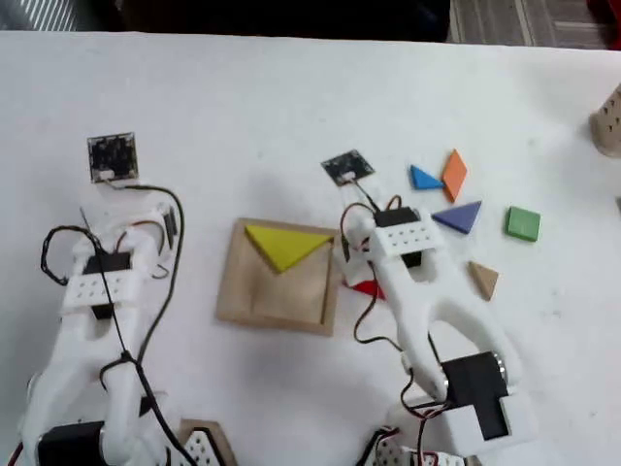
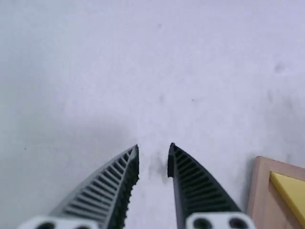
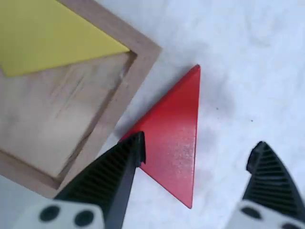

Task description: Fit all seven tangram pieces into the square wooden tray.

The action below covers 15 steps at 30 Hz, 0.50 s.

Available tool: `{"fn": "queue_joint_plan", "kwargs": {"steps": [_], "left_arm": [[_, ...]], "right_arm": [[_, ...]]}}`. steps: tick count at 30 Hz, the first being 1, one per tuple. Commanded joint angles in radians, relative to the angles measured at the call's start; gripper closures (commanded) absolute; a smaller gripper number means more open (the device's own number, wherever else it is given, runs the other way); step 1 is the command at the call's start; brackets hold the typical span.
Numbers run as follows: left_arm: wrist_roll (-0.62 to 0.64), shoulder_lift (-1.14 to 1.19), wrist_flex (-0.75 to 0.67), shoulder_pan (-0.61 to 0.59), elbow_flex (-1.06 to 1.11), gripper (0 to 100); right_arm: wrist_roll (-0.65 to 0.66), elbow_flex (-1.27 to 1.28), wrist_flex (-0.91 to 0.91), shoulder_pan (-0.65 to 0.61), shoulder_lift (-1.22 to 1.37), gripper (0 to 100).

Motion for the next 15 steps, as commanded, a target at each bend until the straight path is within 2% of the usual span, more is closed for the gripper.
{"fn": "queue_joint_plan", "kwargs": {"steps": [1, 15], "left_arm": [[0.0, -0.031, -0.003, 0.016, -0.031, 88], [0.0, -0.031, -0.003, 0.016, -0.031, 88]], "right_arm": [[0.012, -0.006, -0.012, -0.004, -0.033, 67.9], [0.008, 0.049, 0.013, -0.076, -0.033, 67.7]]}}
